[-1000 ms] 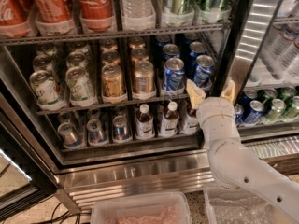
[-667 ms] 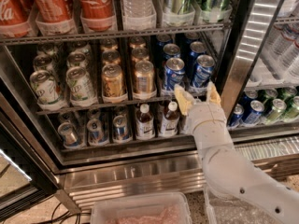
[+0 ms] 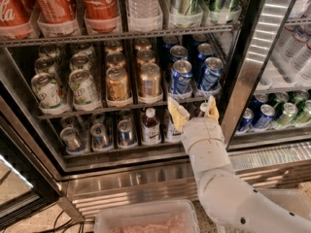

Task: Pick pepsi can from middle shelf of fridge

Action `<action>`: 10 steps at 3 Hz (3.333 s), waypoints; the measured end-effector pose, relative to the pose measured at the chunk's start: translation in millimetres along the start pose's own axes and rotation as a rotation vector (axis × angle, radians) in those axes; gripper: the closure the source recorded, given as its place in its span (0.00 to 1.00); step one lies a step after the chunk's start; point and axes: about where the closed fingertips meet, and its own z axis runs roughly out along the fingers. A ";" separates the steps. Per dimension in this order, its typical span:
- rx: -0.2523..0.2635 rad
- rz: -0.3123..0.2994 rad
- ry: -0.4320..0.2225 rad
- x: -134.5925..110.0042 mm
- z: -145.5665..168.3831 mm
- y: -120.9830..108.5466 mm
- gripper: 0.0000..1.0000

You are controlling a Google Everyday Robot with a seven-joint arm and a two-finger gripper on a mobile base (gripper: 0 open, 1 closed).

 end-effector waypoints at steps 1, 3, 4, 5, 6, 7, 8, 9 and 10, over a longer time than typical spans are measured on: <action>0.021 -0.013 -0.019 -4.4 7.2 -10.7 0.25; 0.041 -0.036 -0.029 -8.8 25.1 -29.1 0.26; 0.057 -0.031 -0.011 -2.3 31.2 -40.5 0.26; 0.063 -0.018 0.004 2.7 39.6 -50.4 0.26; 0.066 -0.013 0.007 1.7 51.6 -59.6 0.26; 0.075 -0.010 0.007 -2.0 64.5 -70.7 0.27; 0.084 -0.008 0.011 -4.7 73.9 -80.2 0.26; 0.087 -0.008 0.017 -5.2 83.7 -85.7 0.26; 0.088 -0.008 0.025 -4.4 94.6 -90.5 0.27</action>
Offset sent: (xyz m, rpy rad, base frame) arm 0.0274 -0.0320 0.0153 -0.0424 -0.0539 -0.0512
